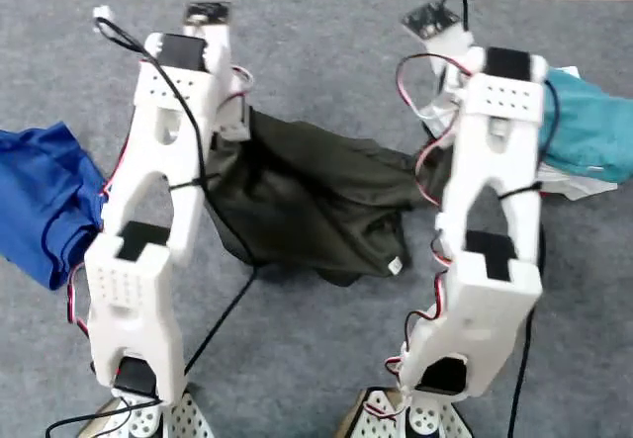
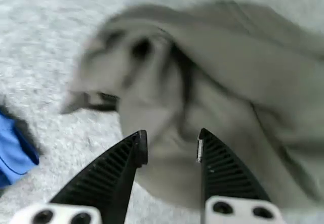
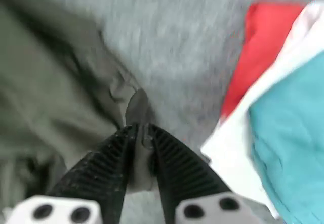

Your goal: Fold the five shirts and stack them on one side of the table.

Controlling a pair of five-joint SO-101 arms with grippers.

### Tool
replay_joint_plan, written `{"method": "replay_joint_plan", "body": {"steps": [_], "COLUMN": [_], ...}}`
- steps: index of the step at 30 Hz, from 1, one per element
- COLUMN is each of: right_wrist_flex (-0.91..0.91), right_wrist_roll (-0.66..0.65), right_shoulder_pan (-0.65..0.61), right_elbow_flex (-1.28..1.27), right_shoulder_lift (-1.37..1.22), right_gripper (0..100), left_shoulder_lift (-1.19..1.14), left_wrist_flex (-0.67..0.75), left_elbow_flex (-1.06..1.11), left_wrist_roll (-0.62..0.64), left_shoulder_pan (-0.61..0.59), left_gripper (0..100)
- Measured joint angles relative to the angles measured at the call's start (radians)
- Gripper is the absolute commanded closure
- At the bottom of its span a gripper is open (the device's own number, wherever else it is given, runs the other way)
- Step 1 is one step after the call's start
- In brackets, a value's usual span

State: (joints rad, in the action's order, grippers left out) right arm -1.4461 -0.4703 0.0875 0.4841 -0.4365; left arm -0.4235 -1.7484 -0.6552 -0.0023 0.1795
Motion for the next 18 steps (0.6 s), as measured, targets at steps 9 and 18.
{"method": "replay_joint_plan", "body": {"steps": [9,18], "right_wrist_flex": [0.181,0.334], "right_wrist_roll": [0.078,0.083], "right_shoulder_pan": [-0.009,-0.005], "right_elbow_flex": [0.103,0.110], "right_shoulder_lift": [-0.087,-0.235], "right_gripper": [99.4,99.4], "left_shoulder_lift": [0.479,0.671], "left_wrist_flex": [0.216,0.677], "left_elbow_flex": [0.638,1.290], "left_wrist_roll": [-0.161,-0.192], "left_shoulder_pan": [0.187,0.400], "left_gripper": [83,83]}}
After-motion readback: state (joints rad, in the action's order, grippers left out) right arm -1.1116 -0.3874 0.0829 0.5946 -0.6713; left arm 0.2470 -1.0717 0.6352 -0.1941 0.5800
